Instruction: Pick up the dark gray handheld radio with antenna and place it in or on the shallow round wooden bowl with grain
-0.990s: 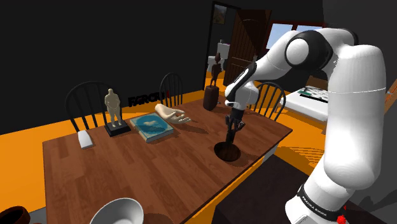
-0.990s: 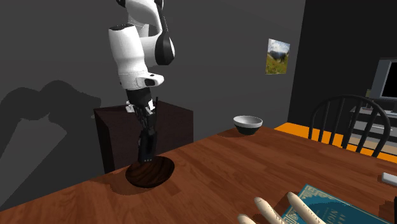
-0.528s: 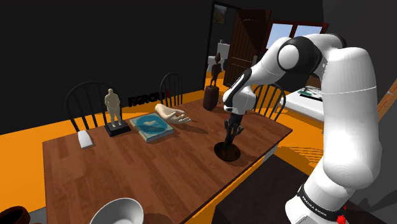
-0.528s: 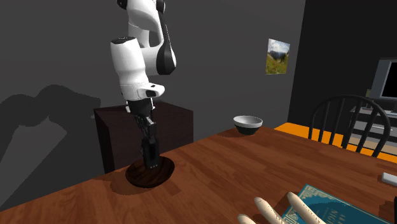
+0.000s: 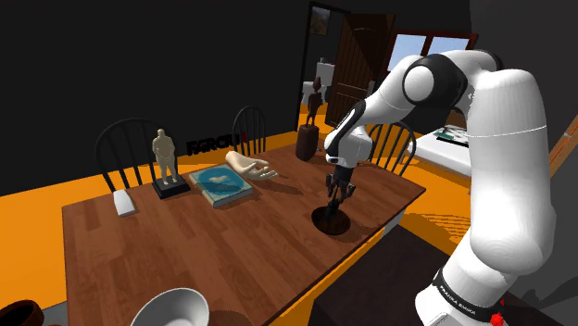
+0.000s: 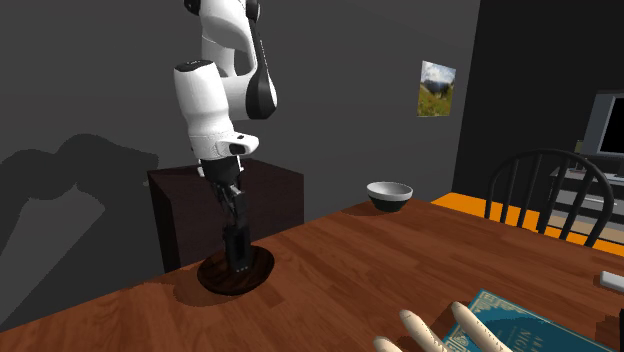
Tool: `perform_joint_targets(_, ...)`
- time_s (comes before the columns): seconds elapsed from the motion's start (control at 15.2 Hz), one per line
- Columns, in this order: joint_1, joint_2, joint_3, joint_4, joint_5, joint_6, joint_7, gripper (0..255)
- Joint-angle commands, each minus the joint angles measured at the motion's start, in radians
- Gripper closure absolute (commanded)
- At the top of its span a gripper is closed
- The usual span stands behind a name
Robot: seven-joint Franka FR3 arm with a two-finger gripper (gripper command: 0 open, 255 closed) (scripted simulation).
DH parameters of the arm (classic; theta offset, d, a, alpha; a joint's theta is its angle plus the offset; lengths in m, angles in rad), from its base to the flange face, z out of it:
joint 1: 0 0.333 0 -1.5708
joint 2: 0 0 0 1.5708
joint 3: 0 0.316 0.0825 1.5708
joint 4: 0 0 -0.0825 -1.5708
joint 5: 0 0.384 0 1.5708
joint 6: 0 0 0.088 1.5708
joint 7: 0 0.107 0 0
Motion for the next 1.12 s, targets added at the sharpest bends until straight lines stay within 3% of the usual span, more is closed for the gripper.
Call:
perform_joint_targets(0.0, 0.0, 0.0, 0.0, 0.0, 0.0, 0.0, 0.0, 0)
perform_joint_targets(0.26, 0.0, 0.0, 0.0, 0.0, 0.0, 0.0, 0.0, 0)
perform_joint_targets(0.53, 0.021, -0.098, -0.051, 0.004, -0.075, -0.095, 0.049, 0)
perform_joint_targets(1.06, 0.021, -0.098, -0.05, 0.004, -0.075, -0.095, 0.049, 0)
